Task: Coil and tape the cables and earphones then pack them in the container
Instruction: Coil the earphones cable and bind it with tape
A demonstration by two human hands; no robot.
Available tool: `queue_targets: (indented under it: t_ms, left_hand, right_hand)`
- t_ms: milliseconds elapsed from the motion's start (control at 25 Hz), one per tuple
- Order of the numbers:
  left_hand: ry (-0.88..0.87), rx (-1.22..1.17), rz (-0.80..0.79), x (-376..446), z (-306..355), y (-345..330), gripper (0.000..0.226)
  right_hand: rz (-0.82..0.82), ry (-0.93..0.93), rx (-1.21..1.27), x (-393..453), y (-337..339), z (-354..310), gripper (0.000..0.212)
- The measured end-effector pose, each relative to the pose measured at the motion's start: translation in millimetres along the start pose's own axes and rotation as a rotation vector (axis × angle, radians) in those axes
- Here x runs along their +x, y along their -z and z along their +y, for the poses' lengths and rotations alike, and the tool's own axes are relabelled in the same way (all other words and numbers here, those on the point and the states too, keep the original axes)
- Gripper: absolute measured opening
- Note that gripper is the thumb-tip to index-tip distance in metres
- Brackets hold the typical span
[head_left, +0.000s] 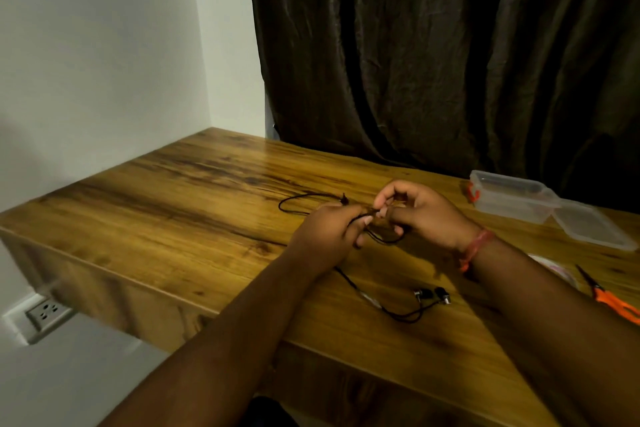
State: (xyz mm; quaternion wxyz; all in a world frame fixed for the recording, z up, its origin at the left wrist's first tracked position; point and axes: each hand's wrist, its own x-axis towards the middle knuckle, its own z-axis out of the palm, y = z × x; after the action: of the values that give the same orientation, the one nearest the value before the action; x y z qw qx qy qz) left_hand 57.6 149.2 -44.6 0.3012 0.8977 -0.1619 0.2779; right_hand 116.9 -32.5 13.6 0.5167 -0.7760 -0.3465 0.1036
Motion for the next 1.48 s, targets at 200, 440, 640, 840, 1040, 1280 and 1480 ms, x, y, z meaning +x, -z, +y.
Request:
queue_targets:
  t_ms: [200, 440, 640, 840, 1040, 1280, 1480]
  left_hand:
    - [-0.001, 0.038, 0.103, -3.5, 5.4, 4.5, 0.014]
    - [-0.004, 0.142, 0.27, -3.3, 1.7, 11.7, 0.015]
    - [0.037, 0.181, 0.288, -0.9, 6.4, 9.8, 0.017]
    - [0.311, -0.401, 0.057, 16.0, 29.2, 4.1, 0.026]
    - [0.483, -1.115, -0.294, 59.7, 60.8, -16.8, 0.024]
    - [0.407, -1.344, -0.387, 83.6, 68.4, -48.3, 0.019]
    - [0.35, -1.295, -0.436, 80.2, 55.5, -51.4, 0.021]
  right_hand:
    - [0.29, 0.129, -0.103, -17.9, 10.2, -8.6, 0.022]
    - [0.617, 0.193, -0.018, -29.2, 38.2, -4.2, 0.027]
    - [0.825, 0.17, -0.01, -39.2, 56.7, 8.2, 0.025]
    - [0.79, 0.034, -0.125, -38.1, 57.8, 34.6, 0.025]
    - [0.529, 0.277, -0.566, -37.8, 45.9, 43.1, 0.026]
    - [0.341, 0.138, 0.156, -47.3, 53.5, 36.7, 0.029]
    - [0.402, 0.115, -0.053, -42.7, 71.2, 35.2, 0.007]
